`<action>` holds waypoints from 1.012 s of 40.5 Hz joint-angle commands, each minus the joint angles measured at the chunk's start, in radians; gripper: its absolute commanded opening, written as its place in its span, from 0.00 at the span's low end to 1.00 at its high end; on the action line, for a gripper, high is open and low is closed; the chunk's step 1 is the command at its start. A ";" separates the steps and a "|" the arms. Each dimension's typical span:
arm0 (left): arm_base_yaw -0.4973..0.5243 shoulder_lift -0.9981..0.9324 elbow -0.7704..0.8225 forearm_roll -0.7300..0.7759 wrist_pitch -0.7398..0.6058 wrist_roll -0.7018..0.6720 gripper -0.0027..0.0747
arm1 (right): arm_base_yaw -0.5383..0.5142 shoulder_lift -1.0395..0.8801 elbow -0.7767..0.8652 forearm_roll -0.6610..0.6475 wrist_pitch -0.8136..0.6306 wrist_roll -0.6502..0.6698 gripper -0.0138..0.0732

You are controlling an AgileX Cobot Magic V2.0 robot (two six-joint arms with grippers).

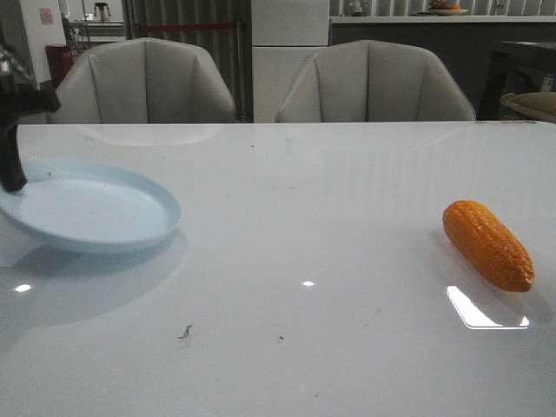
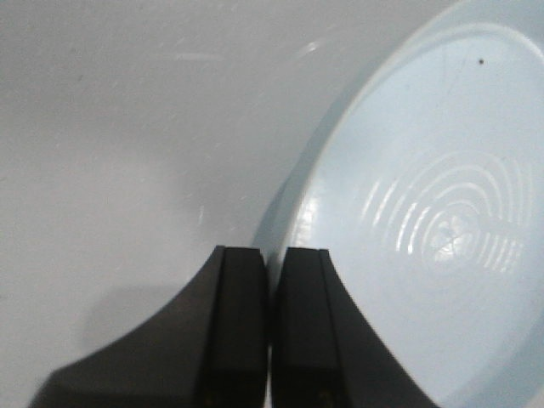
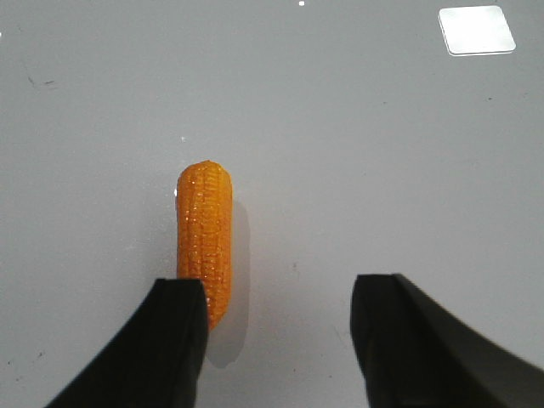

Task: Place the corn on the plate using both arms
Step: 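Lower the left gripper to the pale blue plate's rim and grip it, then slide the plate toward the table center, release, and raise the left gripper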

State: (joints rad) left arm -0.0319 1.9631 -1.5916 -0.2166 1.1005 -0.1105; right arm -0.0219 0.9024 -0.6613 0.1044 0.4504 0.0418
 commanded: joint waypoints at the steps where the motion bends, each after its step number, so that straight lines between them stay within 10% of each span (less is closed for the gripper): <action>1: -0.039 -0.051 -0.100 -0.093 0.012 -0.009 0.15 | -0.004 -0.008 -0.034 0.000 -0.064 -0.008 0.72; 41: -0.401 0.159 -0.154 -0.104 -0.053 -0.009 0.16 | -0.004 -0.008 -0.034 0.000 -0.042 -0.008 0.72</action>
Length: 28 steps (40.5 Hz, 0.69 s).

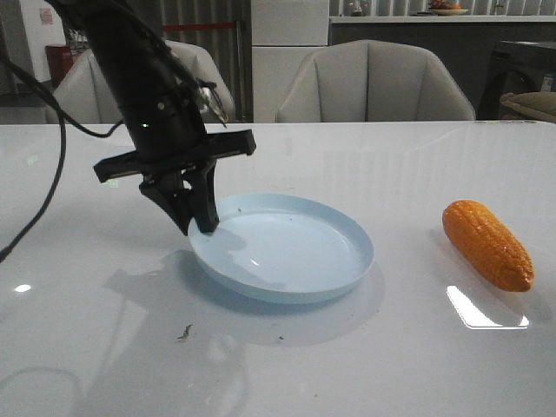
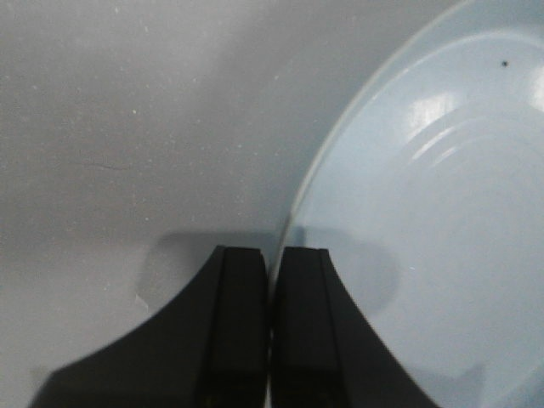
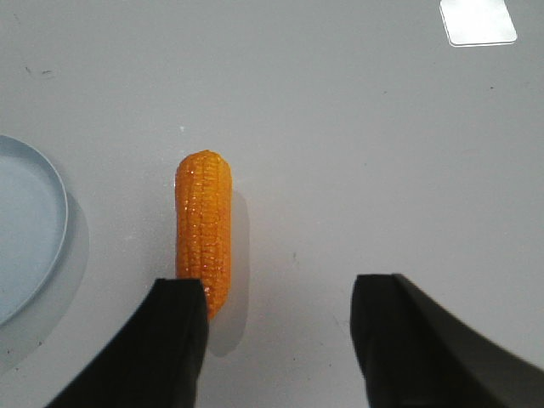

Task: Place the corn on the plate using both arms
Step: 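Slide the plate toward the table center, release, and raise the left gripper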

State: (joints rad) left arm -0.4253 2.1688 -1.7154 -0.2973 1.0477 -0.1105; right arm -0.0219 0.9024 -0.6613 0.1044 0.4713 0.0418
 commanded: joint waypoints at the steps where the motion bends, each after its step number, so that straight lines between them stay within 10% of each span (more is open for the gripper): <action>1: -0.008 -0.045 -0.030 -0.020 -0.002 -0.009 0.16 | -0.004 -0.008 -0.034 0.000 -0.063 -0.008 0.72; 15: -0.008 -0.042 -0.041 -0.010 -0.038 -0.007 0.53 | -0.004 -0.008 -0.034 0.000 -0.064 -0.008 0.72; 28: 0.007 -0.139 -0.265 0.152 0.145 0.021 0.54 | -0.004 -0.008 -0.034 0.001 -0.071 -0.008 0.72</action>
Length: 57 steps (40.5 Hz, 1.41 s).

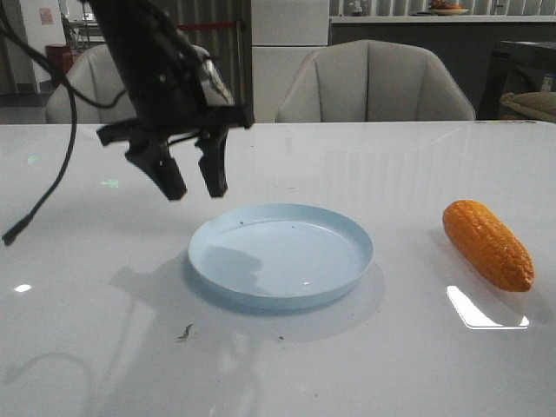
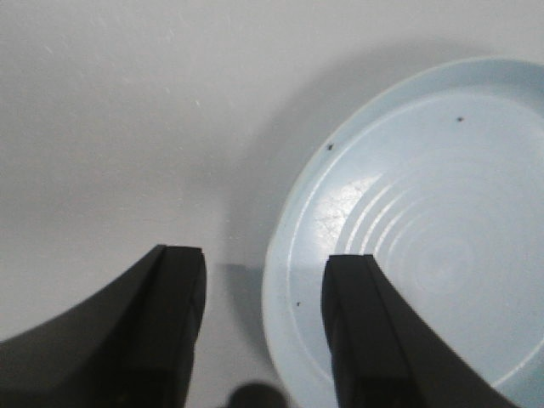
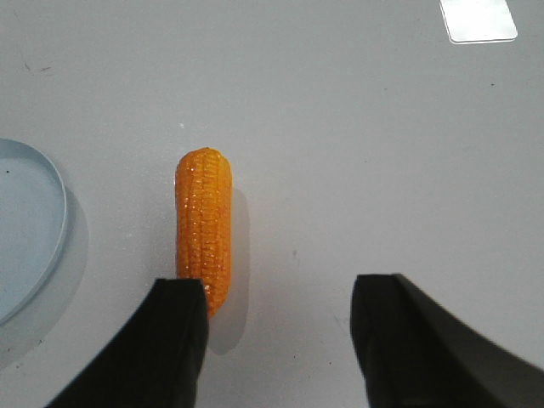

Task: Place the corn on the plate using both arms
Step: 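Slide the plate toward the table center, release, and raise the left gripper, then lower the open right gripper over the orange corn cob and grasp it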

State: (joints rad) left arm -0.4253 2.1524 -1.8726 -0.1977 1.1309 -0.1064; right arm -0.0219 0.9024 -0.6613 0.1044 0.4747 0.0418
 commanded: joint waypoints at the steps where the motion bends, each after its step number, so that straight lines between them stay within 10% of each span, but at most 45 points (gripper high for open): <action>1: 0.008 -0.136 -0.128 0.081 0.076 0.017 0.54 | -0.004 -0.008 -0.034 0.001 -0.075 -0.008 0.72; 21: 0.007 -0.642 -0.183 0.407 0.111 0.009 0.50 | -0.004 -0.008 -0.034 0.001 -0.020 -0.008 0.72; 41: 0.007 -1.085 0.790 0.565 -0.218 -0.196 0.50 | -0.004 0.045 -0.065 -0.005 0.049 -0.024 0.72; 57: 0.035 -1.234 0.873 0.634 -0.369 -0.233 0.49 | 0.099 0.454 -0.447 -0.003 0.194 -0.062 0.75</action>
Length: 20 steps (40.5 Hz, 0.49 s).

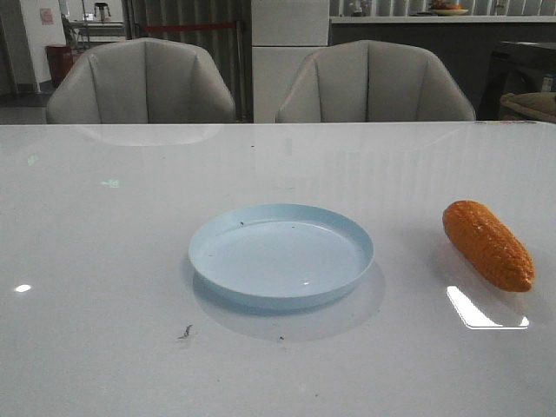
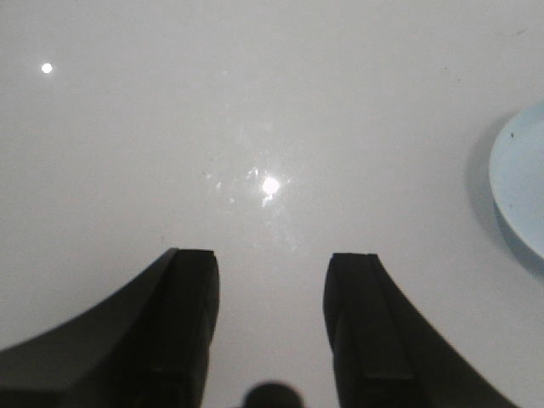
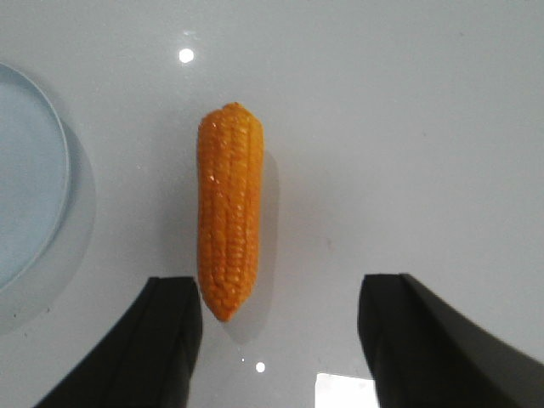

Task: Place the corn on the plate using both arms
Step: 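Lower the open right gripper over the orange corn cob and grasp it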

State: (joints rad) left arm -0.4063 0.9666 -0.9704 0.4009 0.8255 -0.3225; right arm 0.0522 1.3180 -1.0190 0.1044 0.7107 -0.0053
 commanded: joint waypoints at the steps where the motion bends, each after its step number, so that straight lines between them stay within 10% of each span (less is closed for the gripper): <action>1: 0.022 -0.058 -0.029 0.036 -0.062 -0.017 0.49 | 0.033 0.067 -0.113 -0.003 -0.043 -0.015 0.75; 20: 0.059 -0.176 -0.029 0.033 -0.026 -0.017 0.43 | 0.050 0.455 -0.225 0.022 -0.016 -0.015 0.75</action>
State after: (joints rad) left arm -0.3502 0.7965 -0.9704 0.4147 0.8570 -0.3294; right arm 0.1035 1.7872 -1.2100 0.1063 0.7138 -0.0113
